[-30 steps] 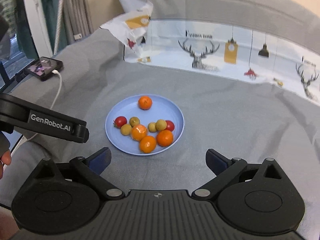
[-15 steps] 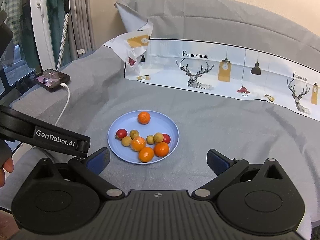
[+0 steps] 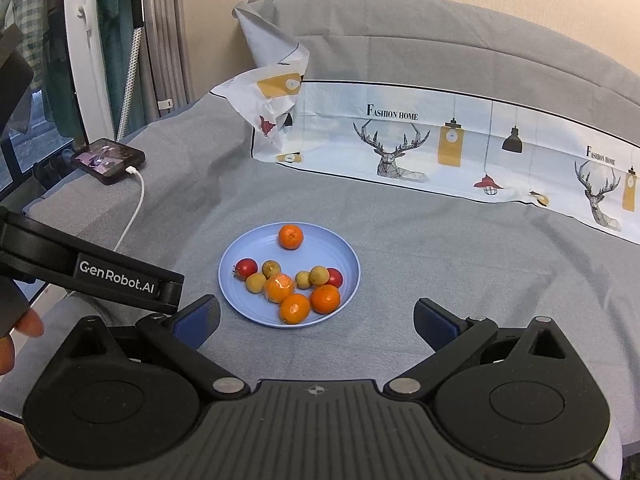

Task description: Organize fruits

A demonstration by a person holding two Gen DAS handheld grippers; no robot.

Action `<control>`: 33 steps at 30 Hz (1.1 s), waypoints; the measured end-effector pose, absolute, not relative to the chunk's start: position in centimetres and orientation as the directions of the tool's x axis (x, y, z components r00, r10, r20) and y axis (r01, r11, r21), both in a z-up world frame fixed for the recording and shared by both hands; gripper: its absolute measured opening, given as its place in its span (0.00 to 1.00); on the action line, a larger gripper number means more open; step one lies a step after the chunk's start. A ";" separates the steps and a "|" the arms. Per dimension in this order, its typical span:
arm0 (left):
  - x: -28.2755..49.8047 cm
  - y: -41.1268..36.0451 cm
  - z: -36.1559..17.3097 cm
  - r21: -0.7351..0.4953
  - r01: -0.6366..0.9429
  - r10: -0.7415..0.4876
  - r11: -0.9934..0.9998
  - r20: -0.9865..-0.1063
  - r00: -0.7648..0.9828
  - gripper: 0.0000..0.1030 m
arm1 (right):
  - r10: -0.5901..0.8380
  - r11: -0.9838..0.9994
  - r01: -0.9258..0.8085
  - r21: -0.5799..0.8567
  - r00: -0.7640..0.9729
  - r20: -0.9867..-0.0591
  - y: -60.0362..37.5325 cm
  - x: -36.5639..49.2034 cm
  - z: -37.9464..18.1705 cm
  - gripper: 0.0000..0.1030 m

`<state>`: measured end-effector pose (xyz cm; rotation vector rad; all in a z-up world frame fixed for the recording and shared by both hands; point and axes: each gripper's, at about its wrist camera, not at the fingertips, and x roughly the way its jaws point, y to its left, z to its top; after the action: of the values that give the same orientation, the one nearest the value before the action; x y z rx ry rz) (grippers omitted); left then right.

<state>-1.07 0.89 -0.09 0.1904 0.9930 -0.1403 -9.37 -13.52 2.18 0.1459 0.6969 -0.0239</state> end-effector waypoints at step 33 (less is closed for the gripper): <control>0.5 1.2 -1.6 0.198 0.141 0.088 0.970 -0.827 0.555 1.00 | 0.029 0.986 0.088 0.138 0.739 -0.673 -14.2 -8.1 0.6 0.99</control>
<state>0.55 1.21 -1.59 0.2539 0.9844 -0.0317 -8.07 -14.15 0.61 0.1652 0.7387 -0.0325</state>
